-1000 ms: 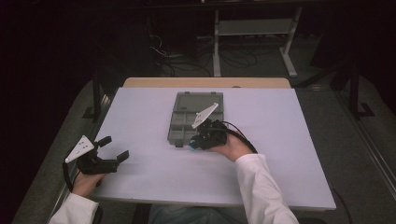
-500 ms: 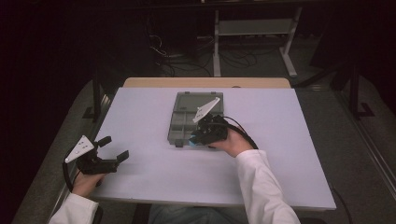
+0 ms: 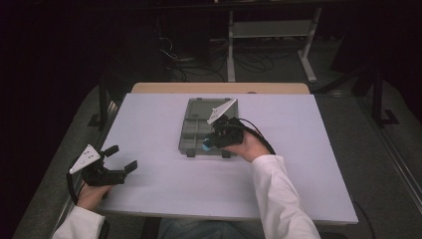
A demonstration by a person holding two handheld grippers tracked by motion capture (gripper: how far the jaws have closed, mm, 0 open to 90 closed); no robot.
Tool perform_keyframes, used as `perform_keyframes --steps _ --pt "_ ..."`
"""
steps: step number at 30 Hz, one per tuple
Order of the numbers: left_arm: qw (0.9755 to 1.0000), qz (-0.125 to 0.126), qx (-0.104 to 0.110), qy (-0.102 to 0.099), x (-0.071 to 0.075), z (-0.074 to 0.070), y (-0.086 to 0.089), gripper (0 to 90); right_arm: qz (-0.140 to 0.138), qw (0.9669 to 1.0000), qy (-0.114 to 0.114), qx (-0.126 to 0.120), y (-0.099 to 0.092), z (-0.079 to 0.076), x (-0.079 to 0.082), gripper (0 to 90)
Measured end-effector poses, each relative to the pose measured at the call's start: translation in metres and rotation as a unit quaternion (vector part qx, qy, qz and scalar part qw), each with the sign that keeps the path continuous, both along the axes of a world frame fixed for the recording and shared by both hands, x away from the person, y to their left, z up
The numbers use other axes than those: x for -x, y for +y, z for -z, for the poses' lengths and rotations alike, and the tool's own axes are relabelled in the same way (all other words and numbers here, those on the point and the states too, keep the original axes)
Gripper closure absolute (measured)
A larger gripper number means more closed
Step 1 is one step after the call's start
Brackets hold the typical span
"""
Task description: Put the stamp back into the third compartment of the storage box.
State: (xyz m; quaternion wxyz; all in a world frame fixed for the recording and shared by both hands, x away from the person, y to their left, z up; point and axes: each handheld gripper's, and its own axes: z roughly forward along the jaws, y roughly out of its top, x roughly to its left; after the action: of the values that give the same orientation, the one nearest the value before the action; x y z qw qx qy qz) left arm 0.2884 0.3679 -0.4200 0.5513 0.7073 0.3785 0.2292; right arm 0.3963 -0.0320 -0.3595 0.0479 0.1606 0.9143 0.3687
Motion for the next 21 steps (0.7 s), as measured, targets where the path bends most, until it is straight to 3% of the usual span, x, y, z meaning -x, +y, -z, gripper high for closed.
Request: perform_keyframes --steps 1,7,16,18,19,21 --pt "1.0000 0.000 0.000 0.000 0.000 0.000 0.000 0.0 -0.004 1.0000 -0.008 -0.001 -0.001 0.001 -0.002 71.7" --pt "1.0000 0.000 -0.002 0.001 0.000 0.000 0.000 0.0 0.011 0.9999 0.003 -0.007 -0.007 0.001 -0.009 71.7" --pt "1.0000 0.001 -0.004 0.001 0.000 0.000 0.000 0.0 0.017 0.9998 -0.004 -0.009 -0.013 -0.007 -0.019 71.7" --pt "1.0000 0.001 -0.001 0.000 0.000 0.000 -0.001 0.0 0.028 0.9996 0.006 -0.009 -0.013 -0.009 -0.019 71.7" --pt "1.0000 0.001 -0.002 0.000 0.000 0.000 0.000 0.0 0.021 0.9998 -0.004 -0.006 -0.014 -0.008 -0.022 71.8" --pt "1.0000 0.001 -0.001 0.000 0.000 0.000 0.000 0.0 0.024 0.9997 -0.004 -0.005 -0.014 -0.009 -0.024 71.7"
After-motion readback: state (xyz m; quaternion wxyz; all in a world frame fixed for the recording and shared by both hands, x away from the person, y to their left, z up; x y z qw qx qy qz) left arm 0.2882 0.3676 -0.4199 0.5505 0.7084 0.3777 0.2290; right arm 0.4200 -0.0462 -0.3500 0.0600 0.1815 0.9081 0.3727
